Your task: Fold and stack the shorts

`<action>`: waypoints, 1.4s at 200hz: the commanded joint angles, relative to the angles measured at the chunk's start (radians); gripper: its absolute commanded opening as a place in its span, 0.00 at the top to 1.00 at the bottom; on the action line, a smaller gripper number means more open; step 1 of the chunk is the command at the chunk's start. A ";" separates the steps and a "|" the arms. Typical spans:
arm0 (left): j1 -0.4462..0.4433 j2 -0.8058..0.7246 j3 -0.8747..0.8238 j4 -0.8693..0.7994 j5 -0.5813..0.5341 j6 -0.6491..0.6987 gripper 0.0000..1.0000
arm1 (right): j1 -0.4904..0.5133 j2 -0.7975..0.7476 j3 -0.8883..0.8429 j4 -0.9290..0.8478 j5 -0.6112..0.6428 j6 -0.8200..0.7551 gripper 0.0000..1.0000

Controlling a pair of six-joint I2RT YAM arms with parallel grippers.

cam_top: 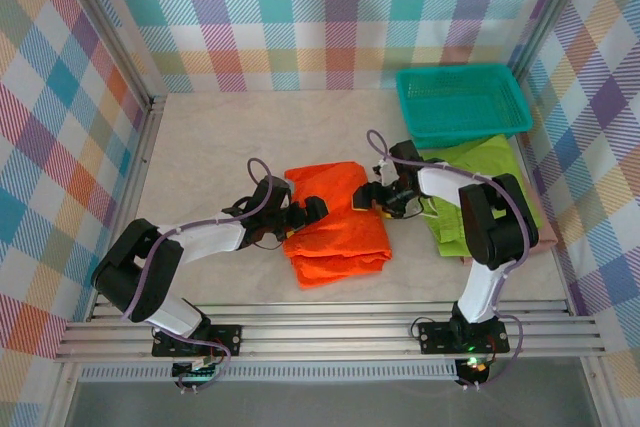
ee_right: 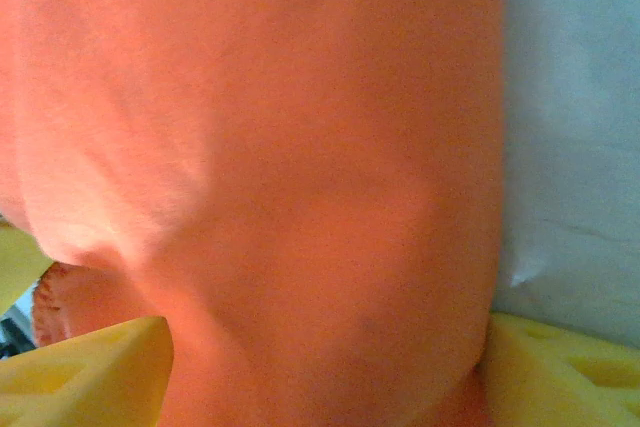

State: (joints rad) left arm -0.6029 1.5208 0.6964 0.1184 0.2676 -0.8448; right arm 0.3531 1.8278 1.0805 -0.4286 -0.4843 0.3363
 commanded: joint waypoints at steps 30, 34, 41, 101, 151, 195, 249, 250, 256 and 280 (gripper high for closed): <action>0.007 0.052 -0.038 -0.081 -0.014 -0.014 0.00 | 0.041 0.051 0.024 0.019 -0.050 0.023 0.33; 0.008 0.052 -0.038 -0.080 -0.015 -0.014 0.00 | 0.041 0.053 0.024 0.021 -0.050 0.023 0.35; 0.008 0.050 -0.038 -0.082 -0.015 -0.014 0.00 | 0.042 0.055 0.025 0.017 -0.045 0.022 0.38; 0.010 -0.018 -0.037 -0.065 -0.032 -0.045 0.00 | 0.078 0.057 0.075 -0.071 0.072 -0.041 0.92; 0.022 -0.205 0.001 -0.151 -0.081 -0.038 0.00 | 0.110 -0.015 0.135 -0.182 0.242 -0.073 1.00; 0.060 -0.347 -0.010 -0.232 -0.108 -0.016 0.00 | 0.120 -0.125 0.225 -0.368 0.392 -0.120 1.00; 0.077 -0.357 -0.052 -0.180 -0.075 -0.046 0.00 | 0.121 -0.196 0.384 -0.657 0.607 -0.157 1.00; 0.077 -0.357 -0.052 -0.179 -0.075 -0.046 0.00 | 0.121 -0.197 0.388 -0.664 0.611 -0.158 1.00; 0.077 -0.355 -0.054 -0.173 -0.070 -0.048 0.00 | 0.121 -0.195 0.404 -0.696 0.633 -0.160 1.00; 0.078 -0.344 -0.058 -0.151 -0.054 -0.053 0.00 | 0.121 -0.193 0.458 -0.788 0.716 -0.166 1.00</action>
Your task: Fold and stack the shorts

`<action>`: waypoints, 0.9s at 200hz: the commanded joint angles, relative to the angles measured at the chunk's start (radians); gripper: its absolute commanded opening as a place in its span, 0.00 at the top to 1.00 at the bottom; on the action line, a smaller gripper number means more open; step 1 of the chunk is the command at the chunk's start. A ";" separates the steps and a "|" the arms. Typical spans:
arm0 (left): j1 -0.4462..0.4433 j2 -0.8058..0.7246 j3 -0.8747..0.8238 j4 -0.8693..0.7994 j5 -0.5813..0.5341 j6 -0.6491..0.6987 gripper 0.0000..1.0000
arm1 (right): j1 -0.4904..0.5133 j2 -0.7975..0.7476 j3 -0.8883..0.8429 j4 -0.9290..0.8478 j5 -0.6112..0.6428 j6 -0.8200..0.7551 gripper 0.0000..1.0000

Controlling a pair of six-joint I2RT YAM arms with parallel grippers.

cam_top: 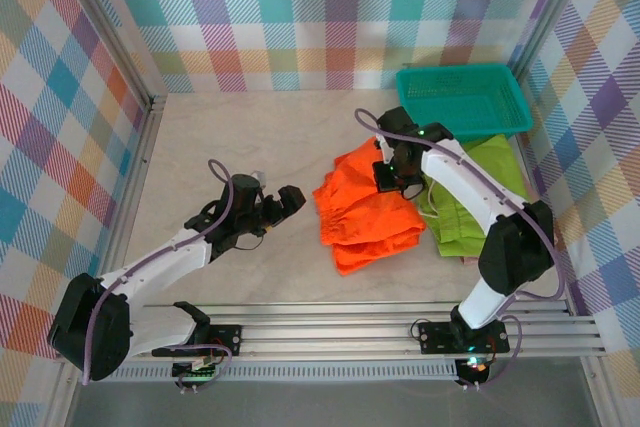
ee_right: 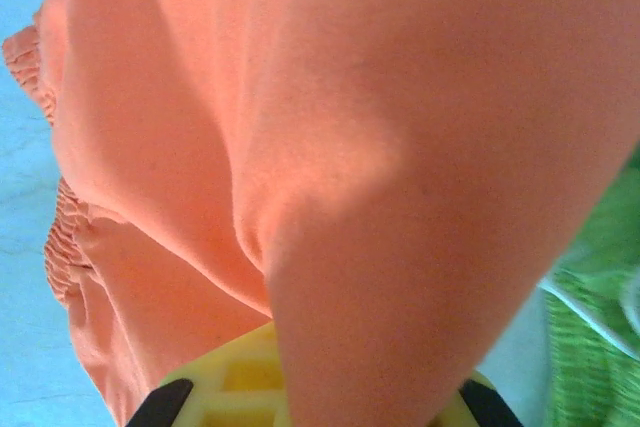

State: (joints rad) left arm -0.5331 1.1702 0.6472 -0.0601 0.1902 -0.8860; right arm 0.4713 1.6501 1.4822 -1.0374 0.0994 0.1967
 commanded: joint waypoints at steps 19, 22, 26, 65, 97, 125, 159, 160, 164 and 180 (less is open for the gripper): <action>0.007 0.006 -0.014 0.041 0.029 -0.013 0.00 | 0.002 -0.018 0.090 -0.218 0.180 -0.033 1.00; 0.007 0.005 -0.014 0.042 0.029 -0.013 0.00 | 0.002 -0.018 0.095 -0.224 0.188 -0.035 1.00; 0.007 0.005 -0.015 0.042 0.029 -0.013 0.00 | 0.003 -0.019 0.104 -0.234 0.203 -0.036 1.00; 0.010 0.005 -0.018 0.050 0.038 -0.013 0.00 | 0.001 0.000 0.201 -0.314 0.278 -0.049 1.00; 0.010 0.005 -0.018 0.056 0.049 -0.013 0.00 | -0.008 0.021 0.259 -0.350 0.309 -0.056 1.00; 0.012 0.007 -0.012 0.055 0.060 -0.008 0.00 | -0.023 0.036 0.314 -0.379 0.316 -0.051 1.00; 0.013 0.008 -0.014 0.054 0.067 -0.002 0.00 | -0.052 0.042 0.363 -0.411 0.327 -0.058 1.00; 0.013 0.008 -0.014 0.053 0.067 -0.002 0.00 | -0.053 0.041 0.364 -0.413 0.328 -0.058 1.00; 0.013 0.009 -0.014 0.053 0.067 -0.002 0.00 | -0.058 0.042 0.369 -0.415 0.329 -0.059 1.00; 0.013 0.009 -0.014 0.053 0.069 -0.001 0.00 | -0.074 0.042 0.394 -0.424 0.338 -0.063 1.00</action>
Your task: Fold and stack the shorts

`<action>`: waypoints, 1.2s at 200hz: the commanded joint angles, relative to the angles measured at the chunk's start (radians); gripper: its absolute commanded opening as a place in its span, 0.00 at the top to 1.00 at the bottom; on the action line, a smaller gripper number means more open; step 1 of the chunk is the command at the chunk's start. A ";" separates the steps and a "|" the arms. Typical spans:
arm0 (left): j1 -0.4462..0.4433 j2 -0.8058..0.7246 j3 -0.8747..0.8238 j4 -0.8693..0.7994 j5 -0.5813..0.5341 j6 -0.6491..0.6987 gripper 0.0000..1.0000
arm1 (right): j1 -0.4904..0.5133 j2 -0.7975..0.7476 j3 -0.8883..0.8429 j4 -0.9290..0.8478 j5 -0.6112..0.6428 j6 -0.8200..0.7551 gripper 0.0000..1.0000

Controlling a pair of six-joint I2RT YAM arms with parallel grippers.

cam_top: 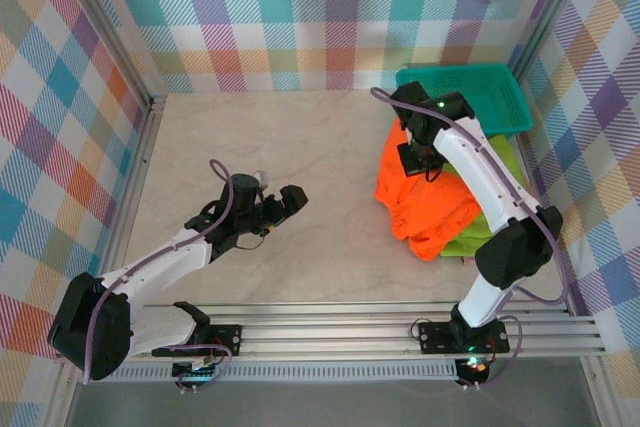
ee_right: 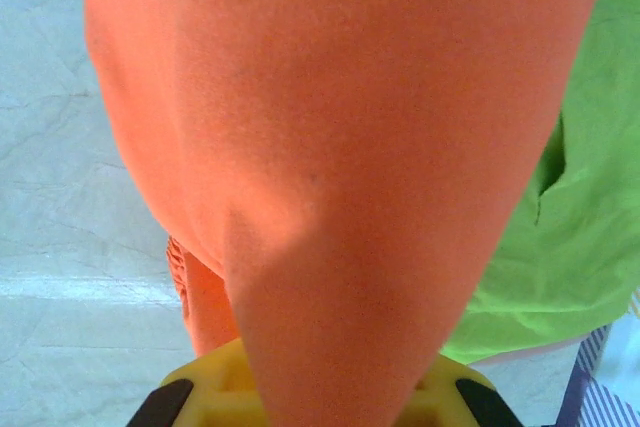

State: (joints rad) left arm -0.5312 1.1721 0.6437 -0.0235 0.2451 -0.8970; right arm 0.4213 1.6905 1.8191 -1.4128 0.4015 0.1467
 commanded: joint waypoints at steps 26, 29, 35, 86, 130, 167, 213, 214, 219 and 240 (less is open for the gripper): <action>0.012 0.011 -0.009 0.016 0.014 0.011 0.00 | -0.055 0.002 0.109 -0.067 0.039 -0.021 1.00; 0.014 0.011 -0.009 0.016 0.014 0.010 0.00 | -0.058 0.002 0.112 -0.069 0.039 -0.023 1.00; 0.013 0.013 -0.009 0.014 0.015 0.010 0.00 | -0.066 0.004 0.121 -0.073 0.039 -0.029 1.00; 0.014 0.015 -0.010 0.011 0.014 0.012 0.00 | -0.181 -0.005 0.141 -0.077 0.053 -0.060 1.00; 0.014 0.028 -0.010 0.015 0.017 0.014 0.00 | -0.286 -0.010 0.115 -0.004 0.051 -0.104 1.00; 0.017 0.035 -0.008 0.012 0.022 0.018 0.00 | -0.359 0.008 0.067 0.063 0.060 -0.140 1.00; 0.024 0.047 0.006 -0.006 0.031 0.033 0.00 | -0.434 0.012 -0.021 0.119 0.082 -0.145 1.00; 0.025 0.048 0.007 -0.006 0.032 0.033 0.00 | -0.436 0.011 -0.022 0.121 0.082 -0.145 1.00; 0.025 0.049 0.007 -0.007 0.034 0.035 0.00 | -0.444 0.007 -0.035 0.130 0.087 -0.145 1.00; 0.030 0.052 0.010 -0.010 0.038 0.038 0.00 | -0.481 0.000 -0.080 0.160 0.093 -0.146 1.00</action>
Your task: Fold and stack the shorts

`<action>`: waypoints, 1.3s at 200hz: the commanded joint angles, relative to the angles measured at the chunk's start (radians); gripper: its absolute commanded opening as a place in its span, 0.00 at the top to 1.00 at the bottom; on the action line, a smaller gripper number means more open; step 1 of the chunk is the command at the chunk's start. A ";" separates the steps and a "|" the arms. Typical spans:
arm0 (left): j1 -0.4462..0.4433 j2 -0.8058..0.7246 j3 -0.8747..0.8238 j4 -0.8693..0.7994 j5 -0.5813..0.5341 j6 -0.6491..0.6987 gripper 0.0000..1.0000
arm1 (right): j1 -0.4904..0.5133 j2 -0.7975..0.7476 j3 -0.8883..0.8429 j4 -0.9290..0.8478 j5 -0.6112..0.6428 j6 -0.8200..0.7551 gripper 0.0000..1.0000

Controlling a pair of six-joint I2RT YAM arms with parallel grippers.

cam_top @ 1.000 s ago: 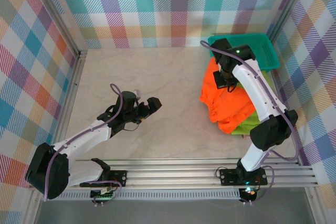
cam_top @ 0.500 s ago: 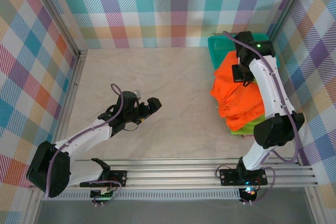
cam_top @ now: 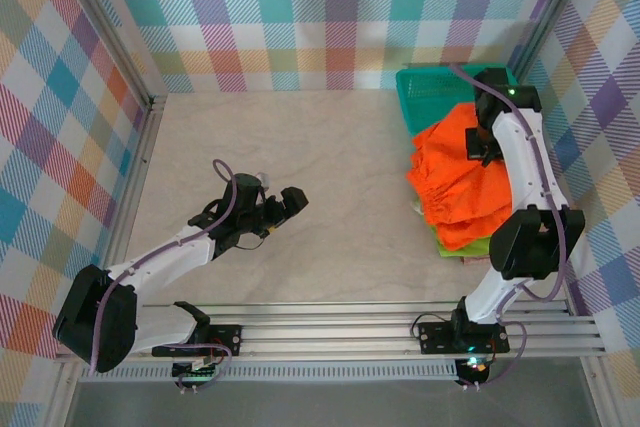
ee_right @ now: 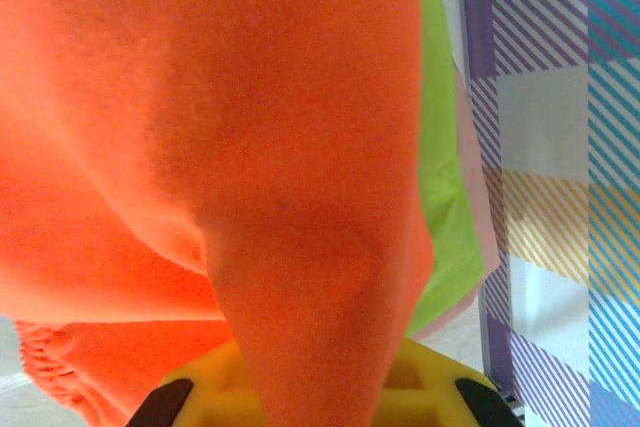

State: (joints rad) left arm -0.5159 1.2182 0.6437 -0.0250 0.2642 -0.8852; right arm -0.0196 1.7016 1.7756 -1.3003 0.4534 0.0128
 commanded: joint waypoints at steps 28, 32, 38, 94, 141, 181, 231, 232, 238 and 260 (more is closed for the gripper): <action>0.020 0.014 0.013 -0.011 0.026 0.031 0.00 | -0.082 -0.011 -0.077 0.077 0.073 -0.014 1.00; 0.021 0.015 0.013 -0.011 0.026 0.031 0.00 | -0.088 -0.011 -0.084 0.084 0.080 -0.015 1.00; 0.021 0.019 0.014 -0.012 0.027 0.032 0.00 | -0.094 -0.010 -0.094 0.094 0.089 -0.018 1.00; 0.029 0.045 0.035 -0.025 0.040 0.044 0.00 | -0.140 0.019 -0.181 0.205 0.207 -0.049 0.81; 0.032 0.000 0.038 -0.056 -0.005 0.059 0.00 | -0.151 0.015 -0.112 0.155 0.231 0.054 0.04; 0.034 -0.022 0.039 -0.067 -0.022 0.064 0.00 | -0.151 -0.176 -0.216 0.321 -0.457 0.135 0.01; 0.033 -0.032 0.042 -0.073 -0.030 0.064 0.00 | -0.151 -0.234 -0.436 0.509 -0.879 0.268 0.01; 0.033 -0.032 0.042 -0.073 -0.029 0.064 0.00 | -0.151 -0.236 -0.442 0.513 -0.884 0.269 0.01; 0.034 -0.036 0.041 -0.075 -0.031 0.065 0.00 | -0.152 -0.250 -0.479 0.535 -0.900 0.280 0.01; 0.034 -0.048 0.037 -0.084 -0.036 0.073 0.00 | -0.168 -0.285 -0.596 0.591 -0.939 0.311 0.01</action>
State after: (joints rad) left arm -0.4919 1.2026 0.6594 -0.0814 0.2440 -0.8398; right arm -0.1703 1.4685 1.2743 -0.8070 -0.3202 0.2501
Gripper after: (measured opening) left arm 0.999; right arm 0.994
